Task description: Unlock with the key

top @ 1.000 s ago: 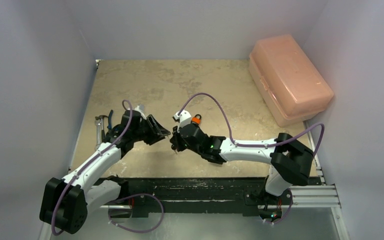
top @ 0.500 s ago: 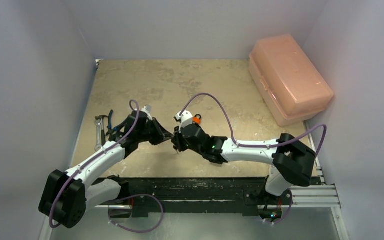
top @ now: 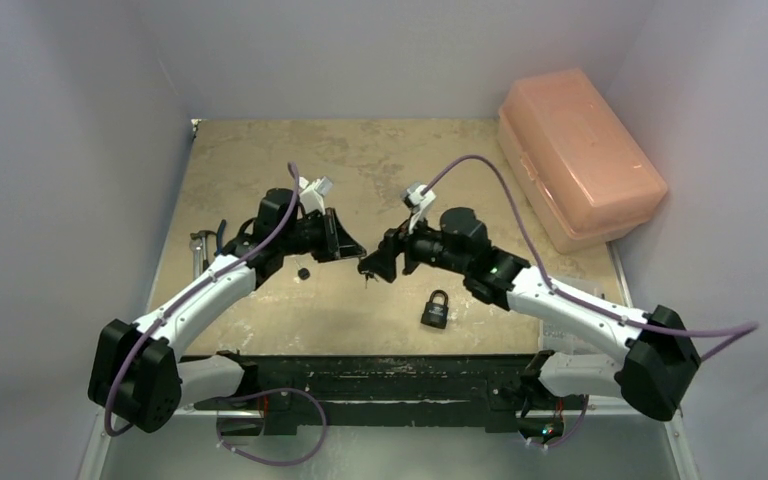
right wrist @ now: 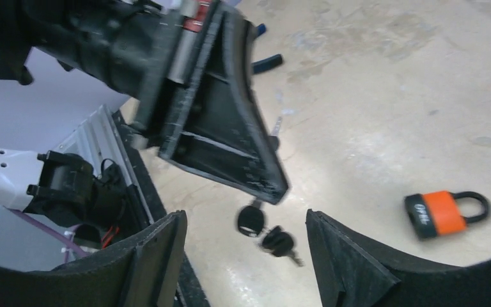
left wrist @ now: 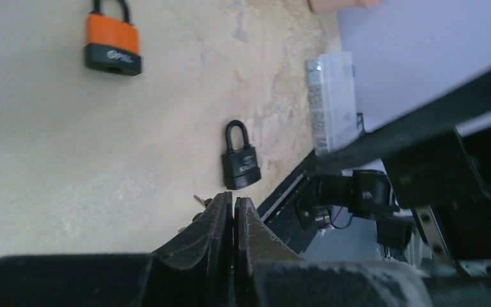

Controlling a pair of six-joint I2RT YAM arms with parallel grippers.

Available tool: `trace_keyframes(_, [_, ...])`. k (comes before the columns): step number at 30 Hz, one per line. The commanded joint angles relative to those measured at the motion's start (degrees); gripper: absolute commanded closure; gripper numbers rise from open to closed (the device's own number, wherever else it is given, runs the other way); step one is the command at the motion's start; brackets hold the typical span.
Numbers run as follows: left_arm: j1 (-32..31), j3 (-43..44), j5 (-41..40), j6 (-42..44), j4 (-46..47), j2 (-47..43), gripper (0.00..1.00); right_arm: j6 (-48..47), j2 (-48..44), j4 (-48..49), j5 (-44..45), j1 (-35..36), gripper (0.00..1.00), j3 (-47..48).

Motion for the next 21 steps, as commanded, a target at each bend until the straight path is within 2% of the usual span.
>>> trace_keyframes(1, [-0.01,5.20,11.08,5.10,2.71,-0.04,1.00,-2.29,-3.29,-3.75,-9.19,-4.14,0.28,-1.19])
trace_keyframes(5, [-0.01,8.24,15.15,5.12,3.05,0.05,1.00,-1.92,-3.57,-2.55,-13.13,-5.04,0.41,-1.23])
trace_keyframes(11, [-0.01,15.24,18.87,9.15,-2.76,-0.28,1.00,0.29,-5.69,4.92,-26.61,-5.92,0.50,-3.71])
trace_keyframes(14, [-0.01,17.70,19.88,10.52,-5.21,-0.64,1.00,1.35,-7.39,7.63,-29.38,-5.96,0.50,-4.41])
trace_keyframes(18, [-0.01,19.09,21.69,9.62,-4.83,-0.90,1.00,0.89,-8.02,6.72,-27.88,-6.01,0.48,-3.44])
trace_keyframes(21, [-0.01,19.40,22.18,9.53,-4.82,-1.07,1.00,0.40,-8.43,5.90,-25.99,-6.01,0.42,-2.41])
